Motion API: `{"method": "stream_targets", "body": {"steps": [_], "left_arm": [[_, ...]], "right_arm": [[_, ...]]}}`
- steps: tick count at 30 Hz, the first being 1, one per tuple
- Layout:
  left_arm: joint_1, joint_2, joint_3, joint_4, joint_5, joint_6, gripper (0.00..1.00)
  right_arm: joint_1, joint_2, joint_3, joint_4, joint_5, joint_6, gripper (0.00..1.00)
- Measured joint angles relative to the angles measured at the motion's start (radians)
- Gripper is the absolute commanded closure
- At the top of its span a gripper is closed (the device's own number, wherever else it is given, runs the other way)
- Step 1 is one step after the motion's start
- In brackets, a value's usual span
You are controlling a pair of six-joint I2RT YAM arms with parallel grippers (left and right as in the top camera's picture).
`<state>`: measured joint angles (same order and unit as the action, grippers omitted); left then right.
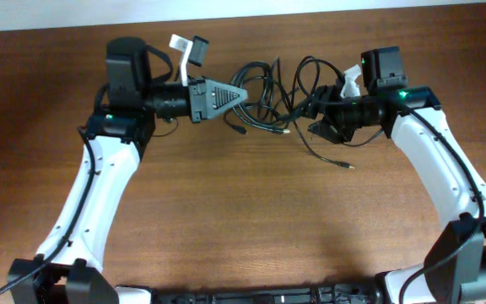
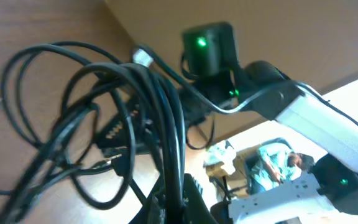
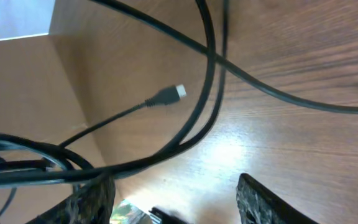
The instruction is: Untangle cables
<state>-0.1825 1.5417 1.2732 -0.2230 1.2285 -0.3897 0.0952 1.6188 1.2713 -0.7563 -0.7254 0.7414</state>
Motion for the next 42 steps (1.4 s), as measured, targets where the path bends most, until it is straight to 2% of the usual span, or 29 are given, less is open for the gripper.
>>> {"method": "stream_targets", "body": {"steps": [8,13,20,24,27,28,32,34,35,42], "left_arm": [[-0.102,-0.001,0.0,0.049,-0.002,-0.015,1.0],[-0.107,-0.001,0.0,0.048,-0.044,-0.015,1.0],[-0.108,-0.001,0.0,0.048,-0.048,-0.064,1.0],[-0.143,-0.001,0.0,0.068,-0.041,-0.09,1.0],[-0.153,-0.001,0.0,0.109,-0.031,-0.105,1.0],[-0.153,-0.001,0.0,0.136,-0.03,-0.125,1.0],[-0.153,-0.001,0.0,0.169,-0.027,-0.139,1.0],[-0.153,-0.001,0.0,0.19,-0.027,-0.146,1.0],[-0.153,-0.001,0.0,0.199,-0.026,-0.148,1.0],[-0.153,-0.001,0.0,0.228,-0.024,-0.153,1.0]], "right_arm": [[0.0,0.004,0.0,0.002,-0.058,0.015,0.39],[0.0,0.004,0.0,-0.035,-0.115,0.01,0.39],[0.002,0.004,0.0,-0.017,0.018,0.009,0.39],[0.04,0.004,0.0,0.001,0.041,0.026,0.56],[0.076,0.004,0.0,0.01,0.066,0.051,0.85],[0.082,0.004,0.0,0.01,0.072,0.064,0.86],[0.083,0.004,0.0,0.01,0.07,0.074,0.86],[0.083,0.004,0.0,0.01,0.043,0.084,0.83],[0.084,0.004,0.0,0.01,0.022,0.099,0.78],[0.084,0.004,0.0,0.018,-0.088,0.282,0.75]]}}
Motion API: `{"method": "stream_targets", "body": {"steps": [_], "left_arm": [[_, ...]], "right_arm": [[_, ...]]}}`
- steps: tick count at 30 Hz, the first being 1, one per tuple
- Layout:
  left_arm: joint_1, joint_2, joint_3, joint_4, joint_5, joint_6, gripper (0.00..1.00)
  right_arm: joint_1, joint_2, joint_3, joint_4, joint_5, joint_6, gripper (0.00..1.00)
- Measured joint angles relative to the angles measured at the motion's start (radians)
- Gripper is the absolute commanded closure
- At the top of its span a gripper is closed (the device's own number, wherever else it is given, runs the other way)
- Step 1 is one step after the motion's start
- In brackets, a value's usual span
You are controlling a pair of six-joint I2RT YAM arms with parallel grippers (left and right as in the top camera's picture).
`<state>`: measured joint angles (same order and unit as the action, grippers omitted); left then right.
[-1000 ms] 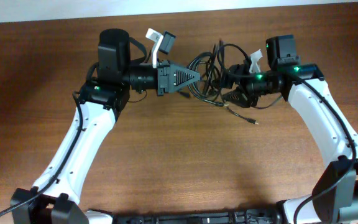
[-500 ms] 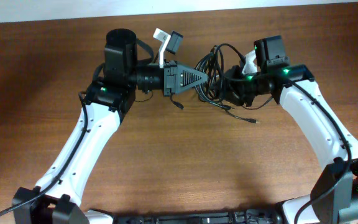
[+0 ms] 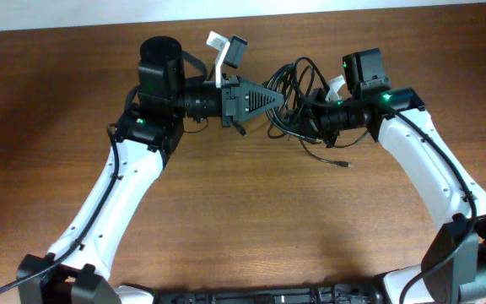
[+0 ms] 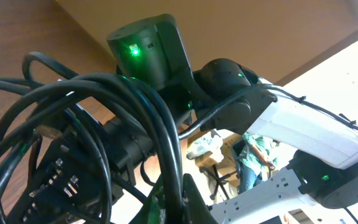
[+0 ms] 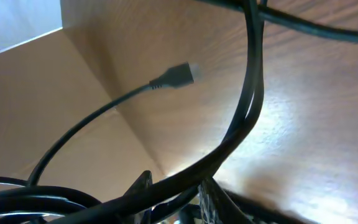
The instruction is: Untangle cables
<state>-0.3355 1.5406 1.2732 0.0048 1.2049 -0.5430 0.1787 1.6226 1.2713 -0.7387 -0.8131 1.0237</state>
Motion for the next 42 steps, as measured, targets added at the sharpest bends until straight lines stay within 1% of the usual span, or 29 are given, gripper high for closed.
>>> {"method": "stream_targets", "body": {"steps": [5,7,9,10,11,14,18,22,27,29,33,35,36,37,38,39,42], "left_arm": [[0.0,0.0,0.0,0.0,0.0,0.0,1.0],[0.0,0.0,0.0,0.001,0.0,0.0,1.0],[0.0,0.0,0.0,0.001,0.0,0.0,1.0],[0.0,0.0,0.0,0.001,0.0,0.0,1.0],[0.0,0.0,0.0,0.001,0.0,0.0,1.0],[0.0,0.0,0.0,0.002,0.0,0.0,1.0],[0.0,-0.005,0.0,0.004,0.0,0.0,1.0],[0.0,-0.005,0.0,0.02,-0.011,0.0,1.0],[0.0,-0.006,0.0,-0.003,-0.148,-0.001,1.0],[0.0,-0.006,0.0,-0.007,-0.174,-0.03,1.0],[0.0,-0.006,0.0,-0.045,-0.19,-0.064,1.0],[0.0,-0.007,0.0,-0.072,-0.198,-0.068,1.0],[0.0,-0.009,0.001,-0.101,-0.212,-0.069,1.0],[0.001,-0.011,0.001,-0.12,-0.224,-0.068,1.0],[0.002,-0.011,0.001,-0.129,-0.234,-0.069,1.0],[0.002,-0.011,0.001,-0.132,-0.243,-0.071,1.0],[0.002,-0.011,0.0,-0.145,-0.254,-0.071,1.0]], "right_arm": [[0.0,0.0,0.0,0.0,-0.066,0.071,0.75],[0.0,0.0,0.0,0.0,-0.095,0.082,0.69],[0.0,0.0,0.0,0.0,-0.119,0.092,0.6],[0.0,0.0,0.0,0.0,-0.135,0.099,0.53],[0.0,0.0,0.0,0.0,-0.147,0.098,0.5],[0.0,0.0,-0.001,0.0,-0.17,0.101,0.46],[0.0,0.0,-0.001,0.0,-0.182,0.101,0.46],[0.0,0.0,-0.001,-0.008,-0.135,0.101,0.46],[0.051,0.0,-0.001,-0.008,-0.084,0.102,0.45],[0.084,0.0,-0.001,-0.008,-0.058,0.103,0.46],[0.093,0.0,-0.001,-0.009,-0.011,0.116,0.46],[0.093,0.0,-0.001,-0.011,0.02,0.043,0.46],[0.099,0.0,-0.002,-0.02,0.037,-0.067,0.45],[0.105,0.0,-0.005,-0.023,0.042,-0.12,0.45],[0.116,0.0,-0.006,-0.037,0.055,-0.2,0.42],[0.145,0.0,-0.006,-0.075,0.105,-0.353,0.42],[0.173,0.0,-0.007,-0.104,0.201,-0.516,0.41]]}}
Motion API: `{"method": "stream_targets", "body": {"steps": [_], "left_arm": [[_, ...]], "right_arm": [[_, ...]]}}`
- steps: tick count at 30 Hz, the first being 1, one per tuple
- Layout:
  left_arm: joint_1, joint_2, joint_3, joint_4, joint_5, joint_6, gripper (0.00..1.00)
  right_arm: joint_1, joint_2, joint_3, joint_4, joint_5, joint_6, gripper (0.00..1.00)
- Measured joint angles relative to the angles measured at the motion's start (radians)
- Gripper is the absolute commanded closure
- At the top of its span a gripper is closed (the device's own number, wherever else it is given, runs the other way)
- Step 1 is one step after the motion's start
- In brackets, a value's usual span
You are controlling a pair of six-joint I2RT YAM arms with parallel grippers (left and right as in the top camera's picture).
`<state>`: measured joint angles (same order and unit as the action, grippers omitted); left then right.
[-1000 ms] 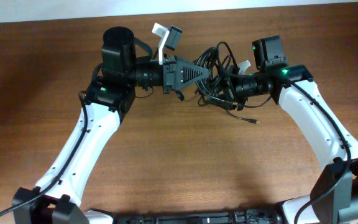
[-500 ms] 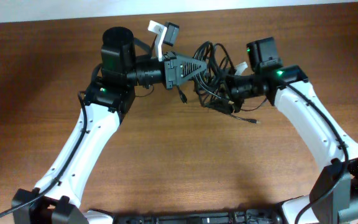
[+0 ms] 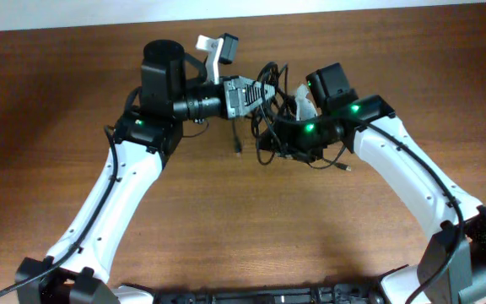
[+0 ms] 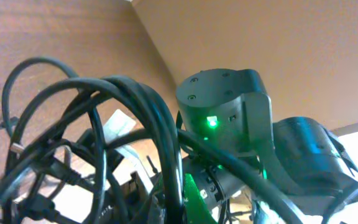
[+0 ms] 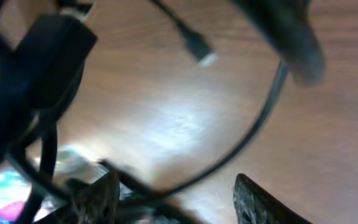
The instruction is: Untangle cables
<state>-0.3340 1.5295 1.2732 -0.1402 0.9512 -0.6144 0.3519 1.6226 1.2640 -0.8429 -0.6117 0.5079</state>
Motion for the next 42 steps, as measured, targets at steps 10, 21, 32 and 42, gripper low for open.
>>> {"method": "stream_targets", "body": {"steps": [10,21,32,42], "left_arm": [[0.051,0.0,-0.013,-0.176,-0.051,0.112,1.0],[0.129,0.0,-0.006,-0.595,-0.545,0.32,1.0],[0.121,-0.001,-0.159,-0.713,-0.666,0.439,1.0],[0.121,-0.001,-0.164,-0.716,-0.582,0.555,1.0]], "right_arm": [[-0.059,0.0,0.007,-0.048,0.335,-0.153,0.41],[-0.228,-0.043,0.002,-0.11,0.187,-0.043,0.21],[0.02,-0.02,-0.004,0.16,0.23,-0.122,0.2],[0.092,0.256,-0.004,0.419,0.168,-0.27,0.16]]}}
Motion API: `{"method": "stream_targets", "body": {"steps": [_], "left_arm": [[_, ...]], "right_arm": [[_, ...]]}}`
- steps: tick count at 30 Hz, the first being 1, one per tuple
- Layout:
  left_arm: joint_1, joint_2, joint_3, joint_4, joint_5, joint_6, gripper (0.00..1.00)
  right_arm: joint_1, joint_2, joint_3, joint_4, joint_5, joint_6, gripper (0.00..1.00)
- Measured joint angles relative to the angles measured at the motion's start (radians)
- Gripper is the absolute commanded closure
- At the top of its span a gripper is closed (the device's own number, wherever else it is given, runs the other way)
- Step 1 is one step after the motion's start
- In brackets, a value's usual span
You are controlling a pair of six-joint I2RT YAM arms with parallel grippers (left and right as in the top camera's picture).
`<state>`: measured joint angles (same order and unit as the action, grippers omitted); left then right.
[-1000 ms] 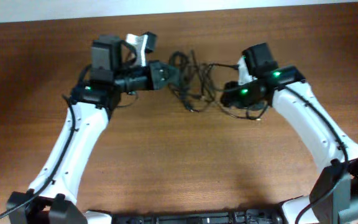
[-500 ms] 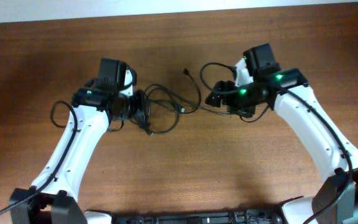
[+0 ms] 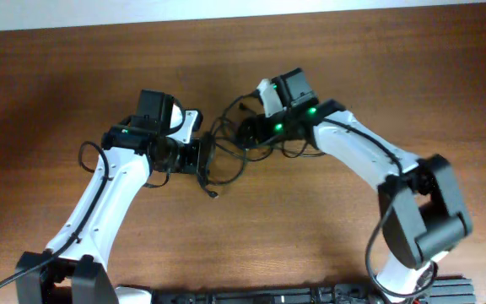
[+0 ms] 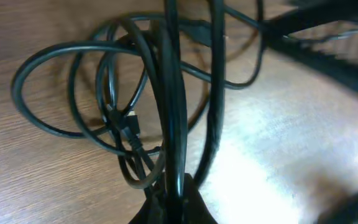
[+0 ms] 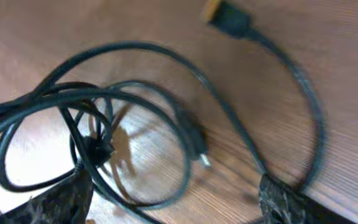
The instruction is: Untangle cables
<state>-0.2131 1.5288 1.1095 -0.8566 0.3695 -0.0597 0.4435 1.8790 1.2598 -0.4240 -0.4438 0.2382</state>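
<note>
A tangle of thin black cables [image 3: 229,145] lies in loops on the brown table [image 3: 251,236]. My left gripper [image 3: 206,160] points right at the tangle's left side. In the left wrist view it [image 4: 174,193] is shut on a bunch of cable strands [image 4: 173,124] that run up from its jaws. My right gripper [image 3: 245,131] reaches in from the right, just behind the tangle. Its fingers [image 5: 61,202] stand wide apart, open [image 5: 176,199], over cable loops [image 5: 135,143] on the wood. A loose plug [image 5: 225,17] with a gold tip lies beyond.
More black cable trails beside the right arm's forearm [image 3: 298,150]. A loose cable end [image 3: 214,194] pokes toward the front below the left gripper. The table's back edge meets a pale wall [image 3: 226,8].
My left gripper, still shut on the cable bunch, has moved from the back of the table forward and left, down near the wood. The right gripper, still open, now sits behind the tangle.
First the left gripper held the cable bunch at the back with the right gripper open beside the tangle. Then both stood closer, the right fingers narrowed round a strand. Then the right was open again, and now the tangle lies further forward between both grippers.
</note>
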Motion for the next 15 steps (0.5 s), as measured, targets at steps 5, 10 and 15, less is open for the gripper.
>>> {"method": "stream_targets", "body": {"steps": [5,10,15], "left_arm": [[0.0,0.0,-0.003,0.004,0.069,0.047,1.0],[0.0,0.0,-0.003,0.004,0.159,0.072,1.0],[-0.001,0.0,-0.005,0.004,0.184,0.08,1.0]], "right_arm": [[0.031,0.046,0.0,0.034,-0.022,-0.06,0.24],[0.031,0.051,0.0,0.064,0.047,-0.058,0.41],[0.031,0.052,0.0,0.066,0.13,-0.058,0.42]]}}
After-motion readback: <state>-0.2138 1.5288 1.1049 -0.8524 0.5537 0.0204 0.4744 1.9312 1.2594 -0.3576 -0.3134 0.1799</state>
